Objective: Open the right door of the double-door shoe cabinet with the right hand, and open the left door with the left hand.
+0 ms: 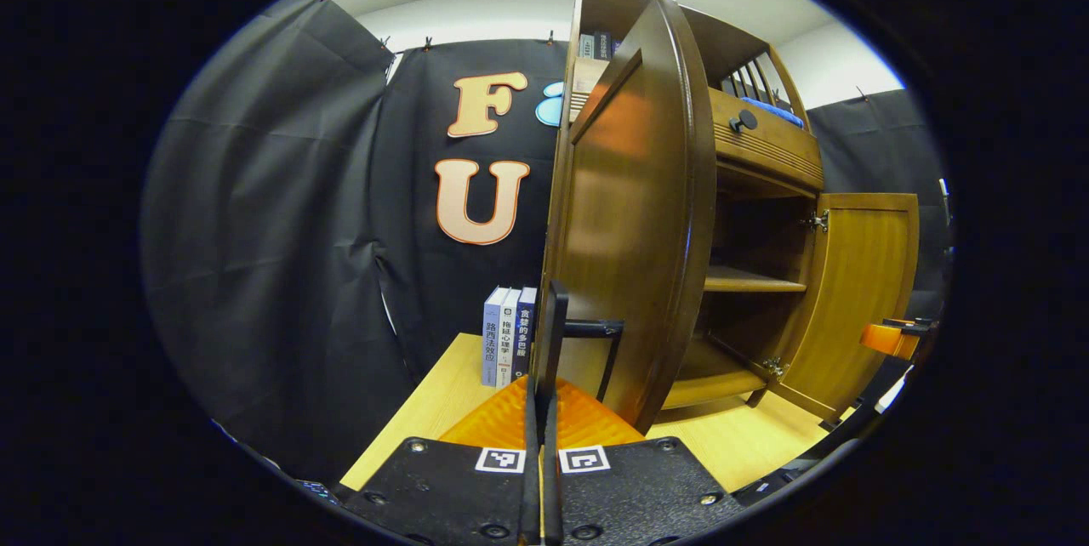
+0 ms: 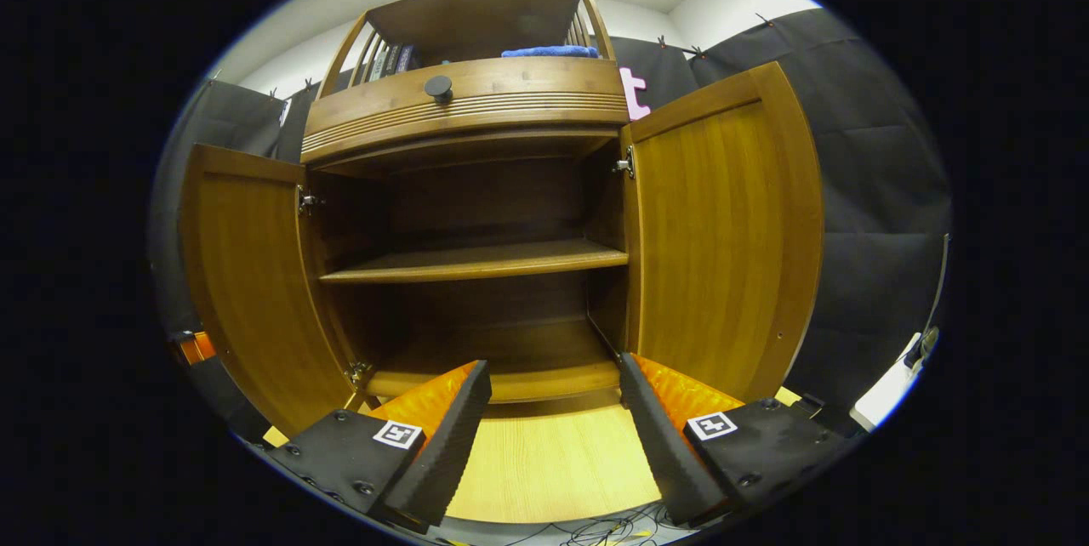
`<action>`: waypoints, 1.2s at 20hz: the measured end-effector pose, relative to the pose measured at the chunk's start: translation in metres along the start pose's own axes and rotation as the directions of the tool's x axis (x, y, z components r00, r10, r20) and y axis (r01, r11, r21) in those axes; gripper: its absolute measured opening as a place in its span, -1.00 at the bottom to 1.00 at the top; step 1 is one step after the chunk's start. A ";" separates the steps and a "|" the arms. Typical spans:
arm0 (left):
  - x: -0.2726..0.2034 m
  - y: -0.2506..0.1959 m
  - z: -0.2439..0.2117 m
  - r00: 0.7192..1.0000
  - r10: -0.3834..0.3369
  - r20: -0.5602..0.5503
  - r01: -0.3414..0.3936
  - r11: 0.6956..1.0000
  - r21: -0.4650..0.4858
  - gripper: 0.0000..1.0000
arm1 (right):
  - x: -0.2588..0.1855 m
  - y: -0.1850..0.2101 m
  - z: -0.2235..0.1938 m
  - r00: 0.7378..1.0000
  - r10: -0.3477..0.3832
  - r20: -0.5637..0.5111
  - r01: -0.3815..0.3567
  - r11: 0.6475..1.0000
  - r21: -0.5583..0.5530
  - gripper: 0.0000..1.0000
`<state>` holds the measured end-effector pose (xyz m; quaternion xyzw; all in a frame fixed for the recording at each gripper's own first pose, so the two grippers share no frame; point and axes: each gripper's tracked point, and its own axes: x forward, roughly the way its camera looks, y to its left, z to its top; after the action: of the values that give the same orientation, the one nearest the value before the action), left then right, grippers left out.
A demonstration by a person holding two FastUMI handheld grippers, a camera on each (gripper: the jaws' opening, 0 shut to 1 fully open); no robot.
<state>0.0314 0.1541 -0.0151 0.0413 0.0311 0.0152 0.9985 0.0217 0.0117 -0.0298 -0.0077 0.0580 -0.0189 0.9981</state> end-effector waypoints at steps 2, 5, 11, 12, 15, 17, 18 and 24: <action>0.000 0.008 0.000 1.000 -0.008 -0.004 0.008 1.000 0.011 -1.00 | -0.002 0.003 0.007 1.000 0.002 0.022 -0.001 1.000 -0.009 0.77; 0.002 0.019 0.003 0.999 -0.033 -0.003 0.033 0.999 0.008 -0.99 | -0.008 0.006 0.010 0.999 0.011 0.038 -0.011 1.000 -0.010 0.91; 0.002 0.026 0.004 0.998 -0.064 -0.003 0.064 0.997 -0.034 -0.99 | -0.015 -0.002 0.023 0.998 0.021 0.064 -0.021 1.000 -0.007 0.77; 0.003 0.025 0.003 0.998 -0.055 -0.011 0.055 0.998 -0.023 -1.00 | -0.016 -0.005 0.025 0.998 0.023 0.066 -0.022 1.000 -0.012 0.77; -0.005 0.019 0.004 0.999 -0.023 -0.034 0.021 0.999 -0.039 -1.00 | -0.019 -0.016 0.028 0.998 0.024 0.052 -0.024 1.000 -0.008 0.77; -0.010 0.024 0.006 0.999 0.023 -0.033 -0.025 0.999 -0.043 -0.80 | -0.023 -0.025 0.036 0.998 0.024 0.061 -0.024 1.000 0.002 0.77; -0.017 0.028 0.008 0.998 0.062 -0.032 -0.064 0.996 -0.059 -0.98 | -0.024 -0.031 0.040 0.998 0.023 0.062 -0.024 1.000 0.002 0.77; -0.070 0.017 0.029 0.979 0.201 0.011 -0.196 0.965 -0.172 -0.10 | -0.047 -0.069 0.060 0.997 0.052 0.054 -0.051 0.999 -0.018 0.77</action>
<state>-0.0374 0.1661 0.0196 -0.0411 0.0112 0.1173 0.9922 -0.0206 -0.0544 0.0364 -0.0150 0.0311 0.0075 0.9994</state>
